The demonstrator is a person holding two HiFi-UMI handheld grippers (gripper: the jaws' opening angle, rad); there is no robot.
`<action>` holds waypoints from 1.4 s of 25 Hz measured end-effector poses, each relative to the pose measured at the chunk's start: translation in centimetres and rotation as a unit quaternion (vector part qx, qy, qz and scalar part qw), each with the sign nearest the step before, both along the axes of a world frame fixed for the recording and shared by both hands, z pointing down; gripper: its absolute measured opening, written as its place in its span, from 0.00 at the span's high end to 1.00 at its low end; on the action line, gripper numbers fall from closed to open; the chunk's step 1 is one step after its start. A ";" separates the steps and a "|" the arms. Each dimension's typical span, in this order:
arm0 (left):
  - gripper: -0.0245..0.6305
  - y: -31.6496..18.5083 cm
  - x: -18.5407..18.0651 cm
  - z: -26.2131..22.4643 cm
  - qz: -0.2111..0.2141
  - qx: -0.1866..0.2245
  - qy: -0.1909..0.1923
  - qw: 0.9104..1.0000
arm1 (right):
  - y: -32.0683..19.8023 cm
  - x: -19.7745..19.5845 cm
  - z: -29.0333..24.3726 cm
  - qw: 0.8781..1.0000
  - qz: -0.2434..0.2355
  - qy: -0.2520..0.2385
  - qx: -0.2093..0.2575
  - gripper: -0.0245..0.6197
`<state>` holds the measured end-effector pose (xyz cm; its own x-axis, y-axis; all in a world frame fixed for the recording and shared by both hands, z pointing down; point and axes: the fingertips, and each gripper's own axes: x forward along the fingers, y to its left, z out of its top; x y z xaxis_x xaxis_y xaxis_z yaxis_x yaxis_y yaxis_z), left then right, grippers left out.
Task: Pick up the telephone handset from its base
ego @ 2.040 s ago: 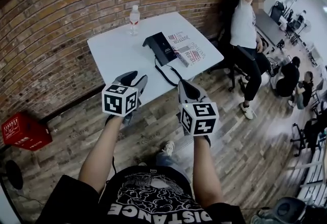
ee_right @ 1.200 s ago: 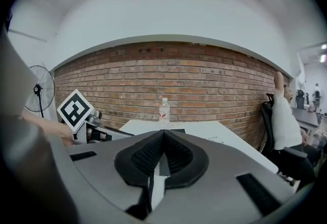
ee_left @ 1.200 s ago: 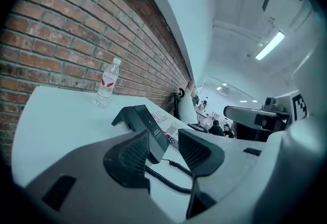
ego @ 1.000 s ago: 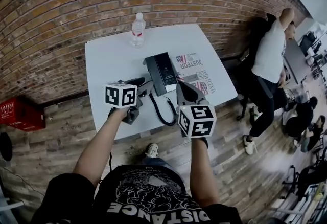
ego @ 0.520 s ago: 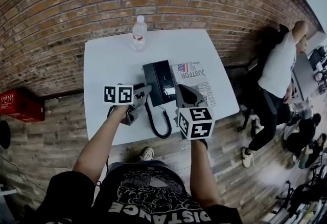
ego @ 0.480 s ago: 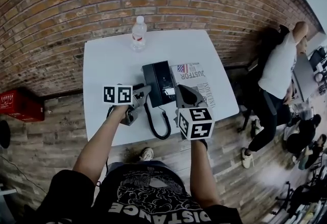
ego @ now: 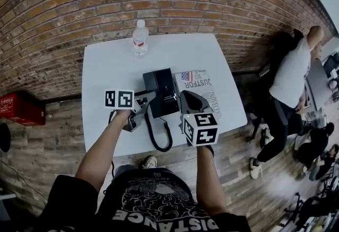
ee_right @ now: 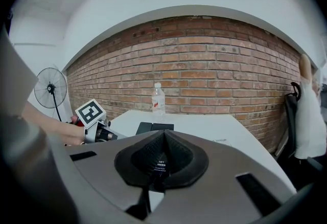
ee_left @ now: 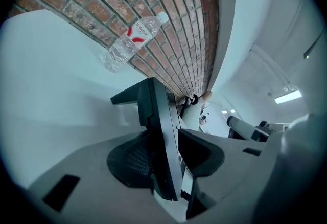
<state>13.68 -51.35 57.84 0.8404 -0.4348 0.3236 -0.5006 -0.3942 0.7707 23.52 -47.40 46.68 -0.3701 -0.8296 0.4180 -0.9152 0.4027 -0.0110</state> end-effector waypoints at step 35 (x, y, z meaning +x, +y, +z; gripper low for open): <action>0.85 2.4 -0.9 -4.4 -0.017 -0.007 0.070 0.997 | 2.3 1.2 -0.2 1.000 0.024 -0.019 -0.004 0.96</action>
<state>12.81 -48.94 53.41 0.8628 -0.4599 0.2099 -0.3999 -0.3669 0.8399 24.71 -45.09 46.46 -0.3460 -0.8434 0.4111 -0.9321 0.3589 -0.0483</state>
